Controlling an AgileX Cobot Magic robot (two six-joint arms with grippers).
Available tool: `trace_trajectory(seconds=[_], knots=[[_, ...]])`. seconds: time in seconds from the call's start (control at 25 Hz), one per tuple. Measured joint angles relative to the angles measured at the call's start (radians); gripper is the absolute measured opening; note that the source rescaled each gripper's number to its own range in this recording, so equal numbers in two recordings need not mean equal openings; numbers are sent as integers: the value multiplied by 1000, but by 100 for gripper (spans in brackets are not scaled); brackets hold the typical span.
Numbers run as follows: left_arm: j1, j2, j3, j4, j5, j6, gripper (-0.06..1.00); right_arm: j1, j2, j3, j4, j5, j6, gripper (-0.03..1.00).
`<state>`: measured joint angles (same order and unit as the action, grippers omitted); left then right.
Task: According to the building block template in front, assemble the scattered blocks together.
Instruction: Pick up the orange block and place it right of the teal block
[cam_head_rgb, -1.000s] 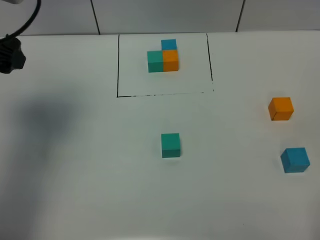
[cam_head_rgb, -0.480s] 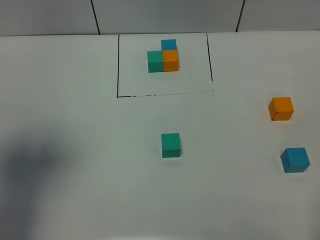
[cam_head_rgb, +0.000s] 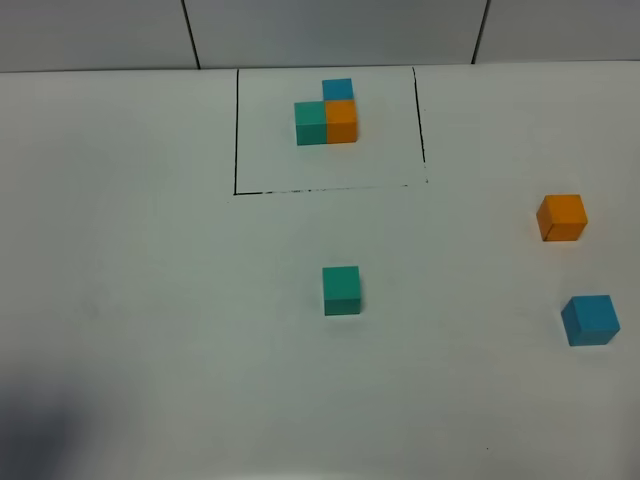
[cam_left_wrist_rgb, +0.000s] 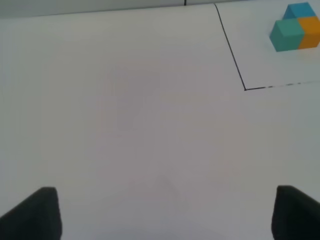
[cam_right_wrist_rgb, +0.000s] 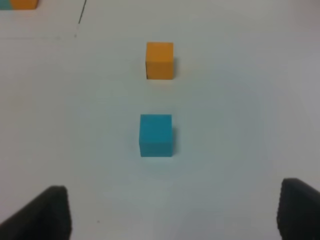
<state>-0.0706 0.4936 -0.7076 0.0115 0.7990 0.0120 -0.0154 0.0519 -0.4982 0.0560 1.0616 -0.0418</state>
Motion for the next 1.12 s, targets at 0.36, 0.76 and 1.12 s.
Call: trace_trajectory(seconds=[0.36, 0.76, 1.12], knots=[[0, -222, 65, -42, 106, 0, 83, 0, 0, 0, 1, 0, 0, 71], [0, -323, 93, -72, 209, 14, 74, 0, 0, 0, 1, 0, 0, 71], [0, -423, 192, -75, 218, 24, 69, 0, 0, 0, 3, 0, 0, 71]])
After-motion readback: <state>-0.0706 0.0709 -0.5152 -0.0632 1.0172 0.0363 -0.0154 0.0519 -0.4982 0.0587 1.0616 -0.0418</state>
